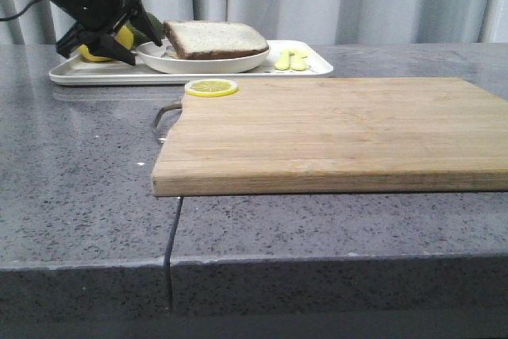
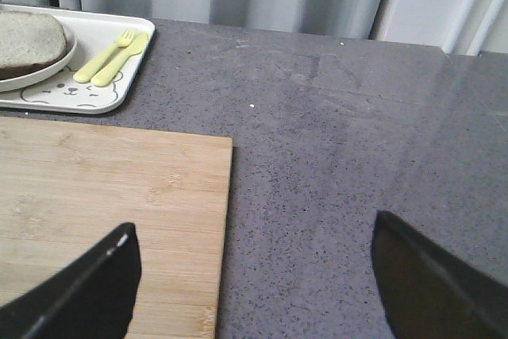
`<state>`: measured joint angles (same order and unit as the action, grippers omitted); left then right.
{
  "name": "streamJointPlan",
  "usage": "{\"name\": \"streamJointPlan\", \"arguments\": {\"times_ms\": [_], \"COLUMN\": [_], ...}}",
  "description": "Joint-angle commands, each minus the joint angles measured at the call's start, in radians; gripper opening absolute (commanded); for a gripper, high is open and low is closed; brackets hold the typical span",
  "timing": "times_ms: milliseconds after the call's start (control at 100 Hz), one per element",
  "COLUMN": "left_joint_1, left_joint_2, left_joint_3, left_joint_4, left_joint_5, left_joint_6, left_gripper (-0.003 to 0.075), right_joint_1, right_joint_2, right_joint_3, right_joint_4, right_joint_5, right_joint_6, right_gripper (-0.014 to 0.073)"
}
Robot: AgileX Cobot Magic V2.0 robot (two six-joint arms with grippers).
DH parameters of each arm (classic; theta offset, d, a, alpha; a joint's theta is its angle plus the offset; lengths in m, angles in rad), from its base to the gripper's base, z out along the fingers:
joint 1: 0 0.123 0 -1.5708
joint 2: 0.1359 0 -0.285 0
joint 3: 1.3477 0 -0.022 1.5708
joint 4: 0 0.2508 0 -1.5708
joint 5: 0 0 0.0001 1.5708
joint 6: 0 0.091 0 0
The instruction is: Place bread and move sandwich to tray
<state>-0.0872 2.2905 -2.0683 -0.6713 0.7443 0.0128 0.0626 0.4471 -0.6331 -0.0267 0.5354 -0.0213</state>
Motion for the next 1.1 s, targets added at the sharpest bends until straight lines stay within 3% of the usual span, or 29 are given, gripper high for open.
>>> {"name": "streamJointPlan", "arguments": {"times_ms": [0, 310, 810, 950, 1090], "left_joint_1": [-0.002, 0.008, 0.005, 0.004, 0.000], "left_joint_2": [-0.101, -0.184, -0.514, -0.639, -0.803], "left_joint_3": [-0.038, -0.039, -0.020, 0.081, 0.293], "left_joint_4": [0.012, 0.083, 0.410, 0.425, 0.431], "left_joint_5": [-0.017, 0.057, 0.094, 0.074, -0.042], "left_joint_6": [-0.005, -0.005, -0.001, -0.001, 0.024], "left_gripper": [0.0370, 0.0368, 0.0368, 0.0368, 0.0368], "right_joint_1": [-0.004, -0.004, -0.004, -0.004, -0.004], "right_joint_2": [0.006, 0.006, 0.006, 0.006, 0.006], "right_joint_3": [-0.027, -0.027, -0.027, -0.027, -0.027], "right_joint_4": [-0.012, -0.012, -0.012, -0.012, -0.012], "right_joint_5": [-0.072, -0.082, -0.083, -0.094, -0.113], "right_joint_6": [-0.005, -0.005, -0.005, -0.005, -0.005], "right_gripper": [0.0593, 0.0593, 0.0593, 0.0593, 0.0593]}}
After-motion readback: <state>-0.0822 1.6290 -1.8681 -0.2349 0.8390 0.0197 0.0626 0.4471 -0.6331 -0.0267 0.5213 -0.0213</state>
